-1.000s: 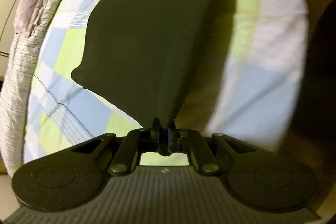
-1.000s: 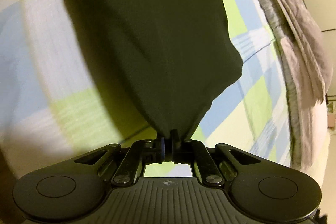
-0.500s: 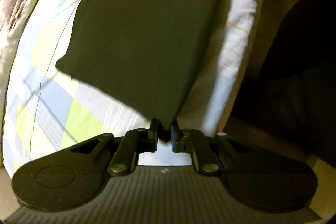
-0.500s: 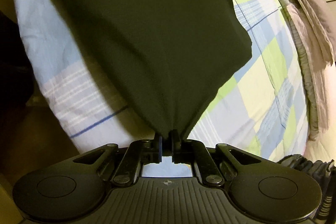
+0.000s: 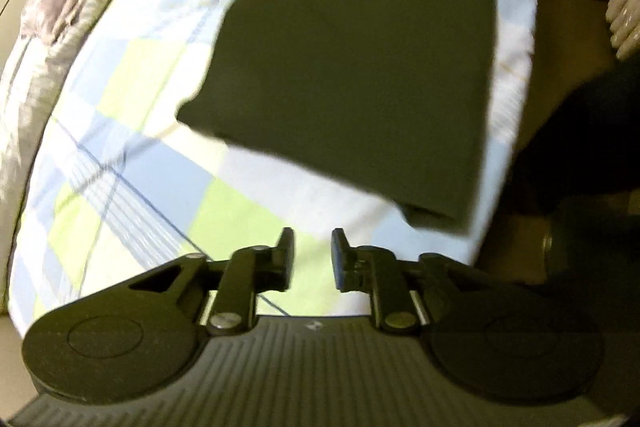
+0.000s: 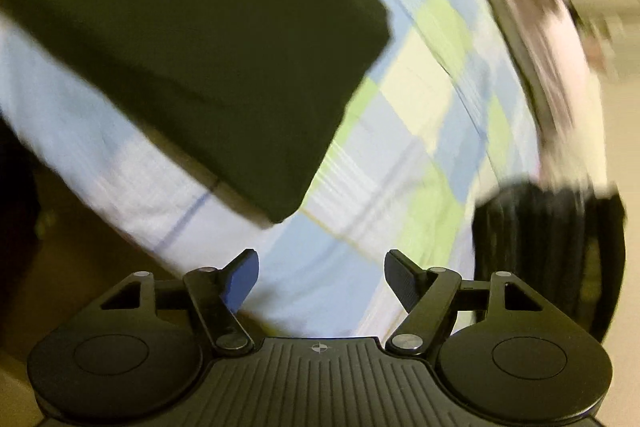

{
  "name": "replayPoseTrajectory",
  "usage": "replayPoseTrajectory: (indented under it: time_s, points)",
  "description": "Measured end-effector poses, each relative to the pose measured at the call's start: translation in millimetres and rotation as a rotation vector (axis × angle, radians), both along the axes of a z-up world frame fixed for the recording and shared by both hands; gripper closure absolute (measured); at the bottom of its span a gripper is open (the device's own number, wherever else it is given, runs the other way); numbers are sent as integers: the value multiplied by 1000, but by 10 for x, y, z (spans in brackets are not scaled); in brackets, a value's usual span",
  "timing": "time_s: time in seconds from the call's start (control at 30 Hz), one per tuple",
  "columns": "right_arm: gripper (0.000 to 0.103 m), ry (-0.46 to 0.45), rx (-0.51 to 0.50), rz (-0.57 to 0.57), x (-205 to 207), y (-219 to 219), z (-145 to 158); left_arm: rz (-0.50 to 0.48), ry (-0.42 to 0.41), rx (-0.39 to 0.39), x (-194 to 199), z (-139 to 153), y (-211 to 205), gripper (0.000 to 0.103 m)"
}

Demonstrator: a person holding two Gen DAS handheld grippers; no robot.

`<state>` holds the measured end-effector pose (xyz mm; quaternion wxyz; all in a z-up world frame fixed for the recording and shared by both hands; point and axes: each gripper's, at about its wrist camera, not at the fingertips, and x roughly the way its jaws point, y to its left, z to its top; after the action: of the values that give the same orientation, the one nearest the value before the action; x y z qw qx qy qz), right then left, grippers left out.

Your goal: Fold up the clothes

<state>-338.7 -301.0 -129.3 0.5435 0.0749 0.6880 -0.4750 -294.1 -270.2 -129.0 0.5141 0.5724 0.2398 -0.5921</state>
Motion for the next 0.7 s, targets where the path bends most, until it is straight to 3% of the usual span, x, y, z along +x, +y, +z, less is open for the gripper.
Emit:
replayPoseTrajectory:
  time_s: [0.07, 0.13, 0.27, 0.37, 0.43, 0.7]
  points:
    - [31, -65, -35, -137, 153, 72, 194, -29, 18, -38, 162, 60, -75, 82]
    - [31, -149, -57, -242, 351, 172, 345, -25, 44, -78, 311, 133, -154, 71]
    - [30, -316, -103, -454, 747, 373, 646, -29, 116, -116, 496, 321, -236, 62]
    - [30, -441, -137, -612, 1044, 523, 872, -75, 125, -129, 541, 441, -234, 46]
    - [30, -494, -137, -666, 1173, 586, 933, -99, 131, -139, 560, 494, -229, 35]
    - [30, -642, -96, -781, 1460, 710, 964, -91, 114, -109, 521, 487, -322, 25]
